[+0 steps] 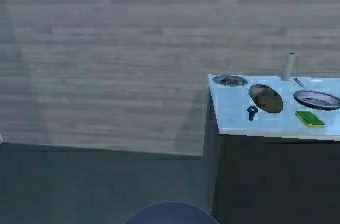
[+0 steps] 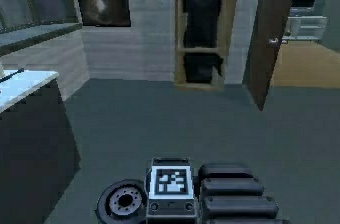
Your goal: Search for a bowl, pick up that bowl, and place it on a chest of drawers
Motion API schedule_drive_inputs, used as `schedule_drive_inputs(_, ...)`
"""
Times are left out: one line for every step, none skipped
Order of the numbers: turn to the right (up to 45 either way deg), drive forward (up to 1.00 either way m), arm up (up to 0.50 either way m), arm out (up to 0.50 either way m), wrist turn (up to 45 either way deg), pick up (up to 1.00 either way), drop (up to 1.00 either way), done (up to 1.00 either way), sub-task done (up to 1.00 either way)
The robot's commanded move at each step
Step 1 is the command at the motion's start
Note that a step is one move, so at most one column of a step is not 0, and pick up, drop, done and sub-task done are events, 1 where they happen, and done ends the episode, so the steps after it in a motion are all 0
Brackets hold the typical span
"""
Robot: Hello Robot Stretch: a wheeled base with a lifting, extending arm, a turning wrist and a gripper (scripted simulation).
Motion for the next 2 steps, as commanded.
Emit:
schedule_drive_inputs(-45.0,0.0,0.0,0.0,0.0,0.0,0.0,0.0,0.0)
schedule_drive_inputs(-12.0,0.0,0.0,0.0,0.0,0.0,0.0,0.0,0.0)
